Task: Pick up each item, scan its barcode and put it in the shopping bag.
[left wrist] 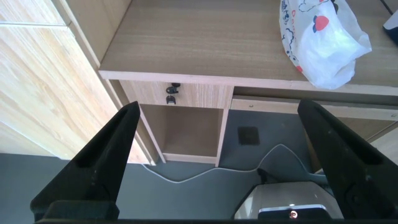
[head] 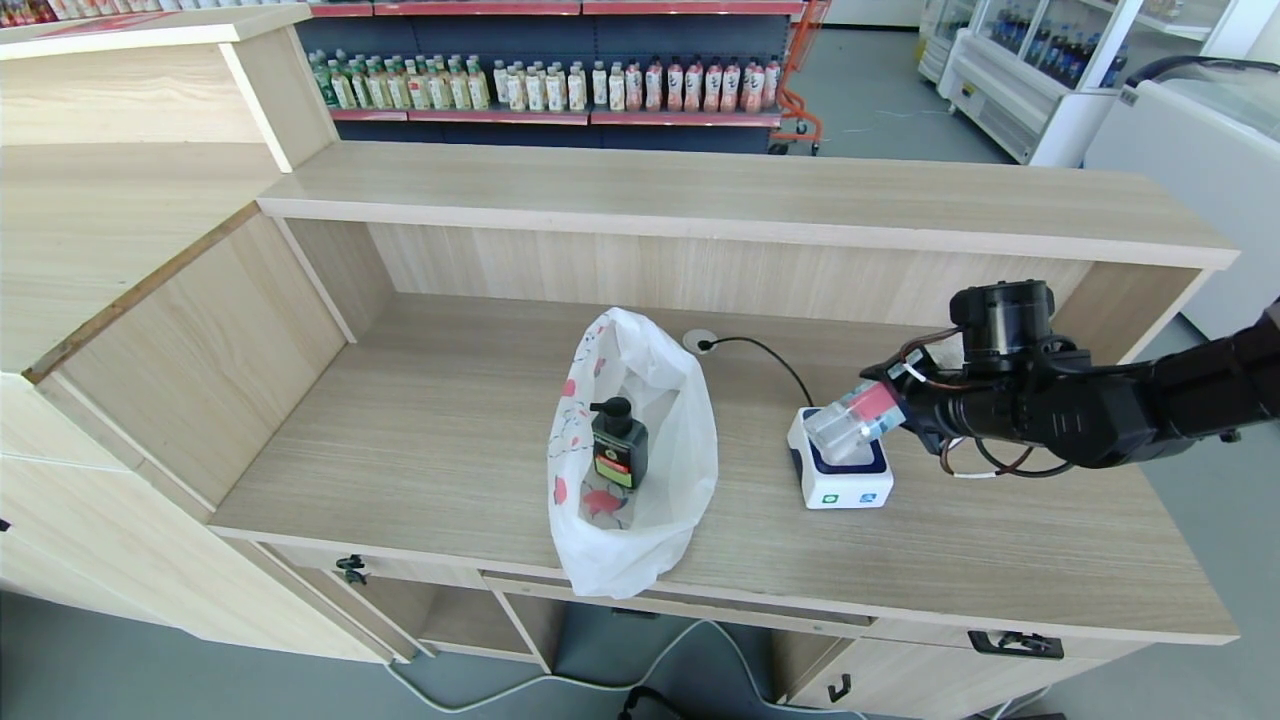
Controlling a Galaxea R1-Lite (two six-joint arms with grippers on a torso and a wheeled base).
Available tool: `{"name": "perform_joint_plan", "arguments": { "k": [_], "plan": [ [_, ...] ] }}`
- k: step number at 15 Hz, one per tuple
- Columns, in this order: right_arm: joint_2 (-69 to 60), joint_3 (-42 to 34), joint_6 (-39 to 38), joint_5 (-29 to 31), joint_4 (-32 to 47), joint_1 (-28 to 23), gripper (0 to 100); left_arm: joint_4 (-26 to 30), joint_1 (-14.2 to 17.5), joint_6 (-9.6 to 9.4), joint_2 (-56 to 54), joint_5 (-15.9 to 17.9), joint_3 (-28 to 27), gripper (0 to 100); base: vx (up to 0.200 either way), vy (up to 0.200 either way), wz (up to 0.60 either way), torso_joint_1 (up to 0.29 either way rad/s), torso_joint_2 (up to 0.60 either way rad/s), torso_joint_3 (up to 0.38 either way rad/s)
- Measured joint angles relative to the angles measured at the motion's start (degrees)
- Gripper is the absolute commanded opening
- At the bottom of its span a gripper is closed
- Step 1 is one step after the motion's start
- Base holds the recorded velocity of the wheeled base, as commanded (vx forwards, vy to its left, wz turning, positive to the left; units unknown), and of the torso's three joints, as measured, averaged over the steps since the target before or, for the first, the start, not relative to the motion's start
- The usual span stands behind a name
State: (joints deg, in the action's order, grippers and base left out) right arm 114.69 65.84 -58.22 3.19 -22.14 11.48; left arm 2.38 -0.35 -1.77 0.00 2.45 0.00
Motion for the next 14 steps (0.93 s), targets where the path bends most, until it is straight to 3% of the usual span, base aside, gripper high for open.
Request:
{"name": "perform_joint_plan", "arguments": {
  "k": [3, 6, 9, 11, 13, 14],
  "plan": [
    [-1.0, -0.4, 0.5, 0.9, -0.1, 0.0, 0, 0.0, 0.0, 0.00, 0.0, 0.0, 0.0, 100, 0.000, 0.000, 0.00, 0.000, 0.00, 0.000],
    [-2.6, -1.5, 8.0, 3.5, -3.4, -0.7, 0, 0.0, 0.0, 0.00, 0.0, 0.0, 0.0, 100, 0.000, 0.000, 0.00, 0.000, 0.00, 0.000],
    [-6.2, -5.8, 30.1, 4.3, -18.9, -1.7, 0, 0.0, 0.0, 0.00, 0.0, 0.0, 0.0, 100, 0.000, 0.000, 0.00, 0.000, 0.00, 0.000],
    [-7.7, -12.0, 47.3, 4.3, -35.4, -3.3, 0, 0.0, 0.0, 0.00, 0.0, 0.0, 0.0, 100, 0.000, 0.000, 0.00, 0.000, 0.00, 0.000],
    [-9.0, -22.7, 57.9, 0.4, -54.7, -4.5, 0, 0.0, 0.0, 0.00, 0.0, 0.0, 0.0, 100, 0.000, 0.000, 0.00, 0.000, 0.00, 0.000],
    [-9.6, -28.9, 62.7, -2.3, -60.4, -4.9, 0, 0.0, 0.0, 0.00, 0.0, 0.0, 0.0, 100, 0.000, 0.000, 0.00, 0.000, 0.00, 0.000]
  ]
}}
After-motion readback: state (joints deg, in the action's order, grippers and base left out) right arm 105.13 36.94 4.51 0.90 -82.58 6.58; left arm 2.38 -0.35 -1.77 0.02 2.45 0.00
